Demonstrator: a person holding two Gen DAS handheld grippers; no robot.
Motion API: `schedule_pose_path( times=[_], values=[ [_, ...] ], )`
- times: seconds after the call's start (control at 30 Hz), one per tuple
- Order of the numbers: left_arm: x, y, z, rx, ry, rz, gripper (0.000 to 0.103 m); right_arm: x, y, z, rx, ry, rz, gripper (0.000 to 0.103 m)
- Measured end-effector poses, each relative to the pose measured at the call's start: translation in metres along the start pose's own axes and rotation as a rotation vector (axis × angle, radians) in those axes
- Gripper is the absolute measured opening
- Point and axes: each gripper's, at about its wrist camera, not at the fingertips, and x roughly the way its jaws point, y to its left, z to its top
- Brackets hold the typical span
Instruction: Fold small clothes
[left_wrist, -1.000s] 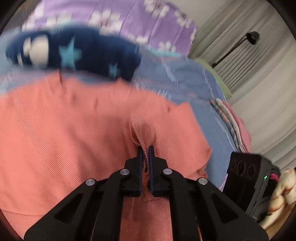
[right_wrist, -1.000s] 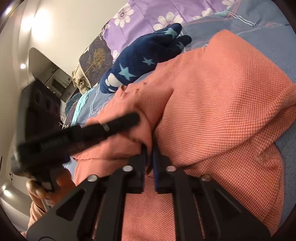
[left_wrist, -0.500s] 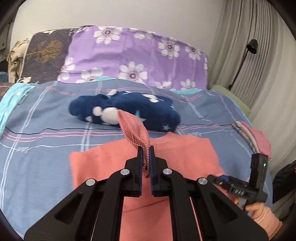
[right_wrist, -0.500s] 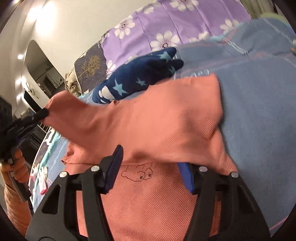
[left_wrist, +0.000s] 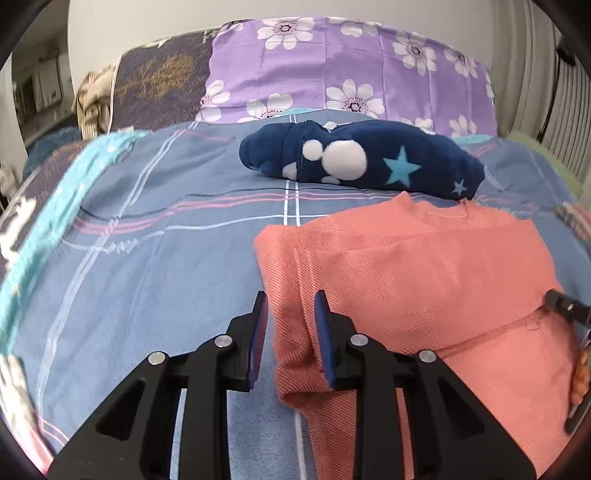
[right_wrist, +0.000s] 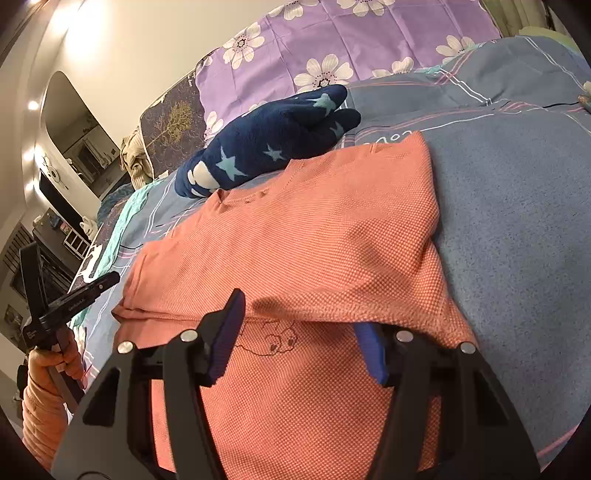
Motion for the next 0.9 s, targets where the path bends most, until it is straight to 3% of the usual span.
schedule_pose_path(
  times=[0.07,0.17,0.23,0.33,0.43,0.5,0.67,0.77,0.87,0.9],
  values=[
    [-0.002,-0.007,0.000,0.004,-0.011,-0.030,0.026,-0.003,0.003,0.001,-0.009,-0.005,-0.016,0.057],
    [-0.001,-0.030,0.001,0.067,-0.035,-0.066,0.026,-0.015,0.014,0.007,-0.054,-0.028,-0.026,0.034],
    [0.008,-0.042,-0.002,0.094,-0.022,-0.071,0.026,-0.025,0.021,0.013,-0.105,-0.061,-0.038,0.027],
    [0.044,-0.054,-0.018,0.114,0.091,-0.028,0.031,-0.022,0.014,0.019,-0.100,-0.050,-0.074,0.026],
    [0.040,-0.052,-0.021,0.111,0.060,-0.026,0.032,0.001,-0.013,0.010,0.024,0.144,-0.141,0.024],
    [0.041,-0.050,-0.022,0.105,0.061,-0.034,0.033,-0.009,-0.020,0.009,0.060,0.158,-0.107,0.023],
    [0.042,-0.054,-0.023,0.120,0.059,-0.016,0.033,-0.053,0.001,0.028,-0.028,0.037,-0.109,0.027],
    [0.041,-0.055,-0.024,0.127,0.055,-0.007,0.033,-0.058,0.018,0.041,-0.107,-0.030,-0.107,0.027],
    [0.041,-0.054,-0.024,0.124,0.054,-0.010,0.033,-0.034,0.026,0.045,-0.169,-0.008,-0.128,0.028],
    [0.041,-0.054,-0.024,0.123,0.054,-0.011,0.033,-0.017,0.024,0.040,-0.193,0.035,-0.175,0.028]
  ],
)
